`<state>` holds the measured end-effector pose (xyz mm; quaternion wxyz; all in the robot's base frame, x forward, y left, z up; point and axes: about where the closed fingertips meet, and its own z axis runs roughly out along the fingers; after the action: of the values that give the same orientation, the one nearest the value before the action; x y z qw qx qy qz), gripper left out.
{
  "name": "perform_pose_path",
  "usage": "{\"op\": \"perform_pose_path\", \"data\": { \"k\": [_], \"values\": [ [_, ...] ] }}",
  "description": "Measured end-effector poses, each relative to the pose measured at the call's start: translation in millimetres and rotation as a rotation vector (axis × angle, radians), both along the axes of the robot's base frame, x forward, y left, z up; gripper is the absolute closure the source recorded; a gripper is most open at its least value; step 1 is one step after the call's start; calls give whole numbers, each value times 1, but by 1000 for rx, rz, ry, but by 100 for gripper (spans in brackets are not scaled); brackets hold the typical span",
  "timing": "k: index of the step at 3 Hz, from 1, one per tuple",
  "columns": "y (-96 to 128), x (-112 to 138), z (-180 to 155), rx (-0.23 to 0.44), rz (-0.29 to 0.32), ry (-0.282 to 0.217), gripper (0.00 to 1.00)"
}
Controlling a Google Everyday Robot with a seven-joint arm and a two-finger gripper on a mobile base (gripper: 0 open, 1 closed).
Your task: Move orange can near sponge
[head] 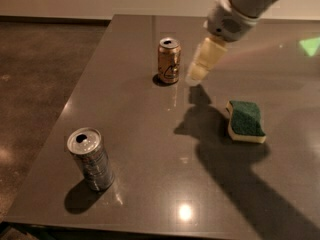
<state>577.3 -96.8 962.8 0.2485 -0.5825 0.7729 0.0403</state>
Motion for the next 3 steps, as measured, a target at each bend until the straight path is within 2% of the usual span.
{"op": "perform_pose_path", "data": {
  "k": [1, 2, 3],
  "values": [
    [34, 37, -18, 36, -26, 27, 0],
    [58, 65, -30, 71, -50, 61, 0],
    [71, 84, -38, 99, -73, 92, 0]
  ]
}}
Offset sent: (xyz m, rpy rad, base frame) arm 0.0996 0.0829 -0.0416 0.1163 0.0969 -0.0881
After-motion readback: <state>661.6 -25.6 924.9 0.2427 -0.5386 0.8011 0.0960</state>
